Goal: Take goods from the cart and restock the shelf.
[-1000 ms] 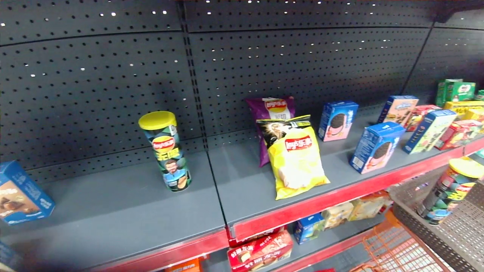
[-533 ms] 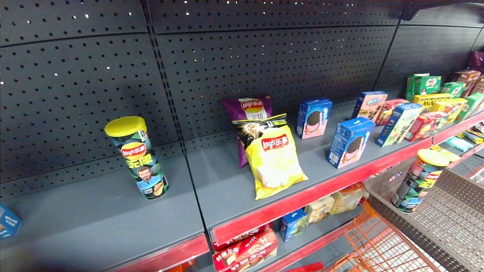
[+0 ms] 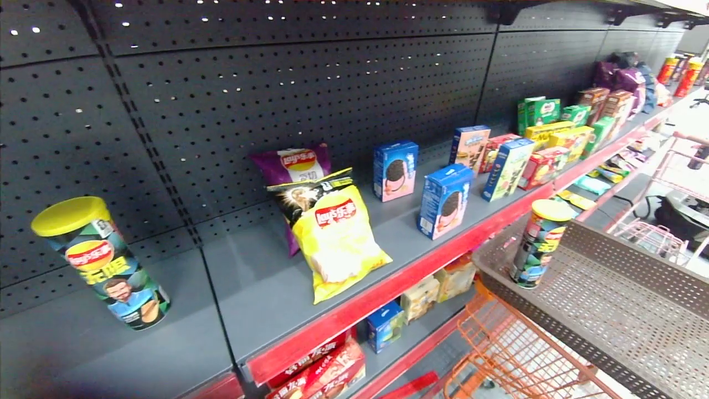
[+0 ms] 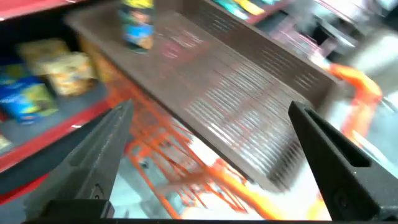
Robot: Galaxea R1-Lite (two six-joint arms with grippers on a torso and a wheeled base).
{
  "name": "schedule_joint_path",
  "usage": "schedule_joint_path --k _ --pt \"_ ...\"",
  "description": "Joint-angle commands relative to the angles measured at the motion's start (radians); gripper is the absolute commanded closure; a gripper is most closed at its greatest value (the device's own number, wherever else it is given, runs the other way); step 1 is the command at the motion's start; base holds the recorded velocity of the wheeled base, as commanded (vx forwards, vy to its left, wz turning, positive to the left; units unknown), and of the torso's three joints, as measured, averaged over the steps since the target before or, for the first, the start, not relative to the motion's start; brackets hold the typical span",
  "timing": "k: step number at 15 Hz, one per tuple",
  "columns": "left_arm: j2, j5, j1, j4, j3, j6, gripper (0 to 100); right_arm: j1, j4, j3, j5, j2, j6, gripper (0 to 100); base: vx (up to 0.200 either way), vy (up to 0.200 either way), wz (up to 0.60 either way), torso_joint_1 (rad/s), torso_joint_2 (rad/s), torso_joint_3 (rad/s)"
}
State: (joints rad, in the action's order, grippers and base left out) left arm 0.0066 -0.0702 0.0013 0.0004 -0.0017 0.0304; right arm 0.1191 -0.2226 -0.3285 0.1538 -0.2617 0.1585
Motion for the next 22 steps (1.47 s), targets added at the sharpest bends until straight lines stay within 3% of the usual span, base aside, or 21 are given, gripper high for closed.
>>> schedule_joint_path --k 1,5,12,15,20,22 --pt "0.000 0.000 0.000 0.000 0.000 0.000 0 0.005 -0.001 0.005 0.001 0.004 0.001 0 0.000 0.000 0.00 0.000 0.00 0.000" --pt "0.000 0.000 0.000 0.000 0.000 0.000 0 0.024 -0.001 0.013 -0.002 -0.002 -0.001 0 0.000 0.000 0.00 0.000 0.00 0.000" --pt "0.000 0.000 0.000 0.000 0.000 0.000 0 0.177 0.055 0.051 0.000 -0.113 -0.019 0 0.000 0.000 0.00 0.000 0.00 0.000" --pt "0.000 0.000 0.000 0.000 0.000 0.000 0 0.142 0.196 0.049 0.001 -0.228 -0.019 0 0.000 0.000 0.00 0.000 0.00 0.000" --pt "0.000 0.000 0.000 0.000 0.000 0.000 0 0.116 0.206 0.048 -0.002 -0.295 -0.017 0 0.000 0.000 0.00 0.000 0.00 0.000" --pt "0.000 0.000 0.000 0.000 0.000 0.000 0 0.105 0.282 0.051 -0.002 -0.370 -0.024 0 0.000 0.000 0.00 0.000 0.00 0.000"
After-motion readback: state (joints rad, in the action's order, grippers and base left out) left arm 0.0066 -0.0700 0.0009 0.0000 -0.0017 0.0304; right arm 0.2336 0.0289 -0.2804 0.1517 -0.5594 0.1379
